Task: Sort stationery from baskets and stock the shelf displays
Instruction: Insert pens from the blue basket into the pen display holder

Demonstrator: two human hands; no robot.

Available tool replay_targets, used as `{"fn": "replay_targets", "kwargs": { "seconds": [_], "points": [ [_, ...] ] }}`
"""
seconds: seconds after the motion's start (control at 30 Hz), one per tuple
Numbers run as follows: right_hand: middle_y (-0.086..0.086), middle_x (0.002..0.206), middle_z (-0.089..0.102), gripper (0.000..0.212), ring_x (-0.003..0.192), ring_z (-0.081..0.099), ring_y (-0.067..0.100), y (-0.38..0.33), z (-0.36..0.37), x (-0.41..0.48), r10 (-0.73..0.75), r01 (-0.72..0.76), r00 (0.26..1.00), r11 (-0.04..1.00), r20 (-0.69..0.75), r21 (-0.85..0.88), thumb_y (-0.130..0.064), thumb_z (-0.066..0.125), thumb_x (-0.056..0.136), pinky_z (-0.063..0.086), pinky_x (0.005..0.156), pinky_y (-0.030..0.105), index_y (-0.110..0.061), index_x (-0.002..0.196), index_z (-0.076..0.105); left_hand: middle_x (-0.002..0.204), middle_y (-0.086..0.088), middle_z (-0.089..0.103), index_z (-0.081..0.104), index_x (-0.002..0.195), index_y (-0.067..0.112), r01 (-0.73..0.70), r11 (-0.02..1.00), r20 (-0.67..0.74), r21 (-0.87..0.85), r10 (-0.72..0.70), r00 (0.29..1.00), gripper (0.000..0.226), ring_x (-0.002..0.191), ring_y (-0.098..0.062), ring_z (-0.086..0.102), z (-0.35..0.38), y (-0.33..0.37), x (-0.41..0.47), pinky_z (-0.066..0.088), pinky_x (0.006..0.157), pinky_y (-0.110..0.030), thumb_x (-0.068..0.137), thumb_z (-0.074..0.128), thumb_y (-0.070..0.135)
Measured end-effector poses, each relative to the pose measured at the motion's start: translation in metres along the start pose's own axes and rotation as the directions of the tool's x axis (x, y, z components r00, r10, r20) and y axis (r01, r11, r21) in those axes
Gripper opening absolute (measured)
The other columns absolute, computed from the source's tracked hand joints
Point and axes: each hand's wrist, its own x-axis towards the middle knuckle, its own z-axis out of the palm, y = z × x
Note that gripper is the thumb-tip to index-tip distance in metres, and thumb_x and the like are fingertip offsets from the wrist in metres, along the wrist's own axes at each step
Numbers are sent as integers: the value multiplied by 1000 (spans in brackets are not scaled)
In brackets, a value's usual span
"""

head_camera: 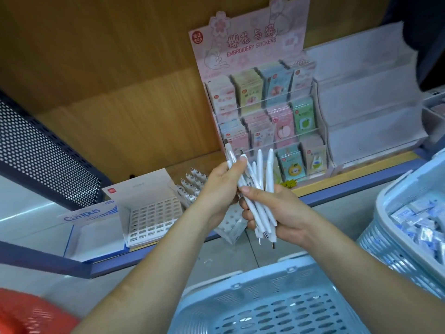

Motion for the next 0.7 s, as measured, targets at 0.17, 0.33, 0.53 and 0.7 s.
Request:
{"fn": "replay_targets", "kwargs": {
  "seconds": [0.17,0.33,0.53,0.7],
  "points": [
    [11,68,57,25,55,54,21,2,-11,4,-6,3,1000,991,-27,-134,-20,72,78,47,48,27,-2,92,62,66,1,54,64,110,7,-55,998,-113,-32,51,992,25,53,-8,46,-23,9,16,40,50,-21,95,62,27],
    [12,68,59,19,54,54,20,2,-16,4,-23,6,995,985,-98,-171,-19,72,83,47,49,28,-3,89,63,66,-1,65,66,86,6,-213,962,-342,-170,146,928,5,61,-17,58,-48,34,16,52,66,-27,89,68,11],
    [11,66,63,12,52,62,17,-1,-25,11,-68,57,921,998,-383,-39,-11,67,90,50,47,27,-1,92,62,80,-7,72,64,108,14,-265,929,-307,259,339,889,27,72,-18,71,-71,34,-4,58,67,-28,83,75,13],
    [9,64,67,6,55,64,17,-5,-23,19,-77,72,923,997,-377,-27,-7,66,90,53,49,26,-1,89,63,82,-1,71,63,86,32,-224,852,-234,473,366,901,24,78,-20,69,-48,-1,4,59,76,-39,76,82,21]
  ]
}}
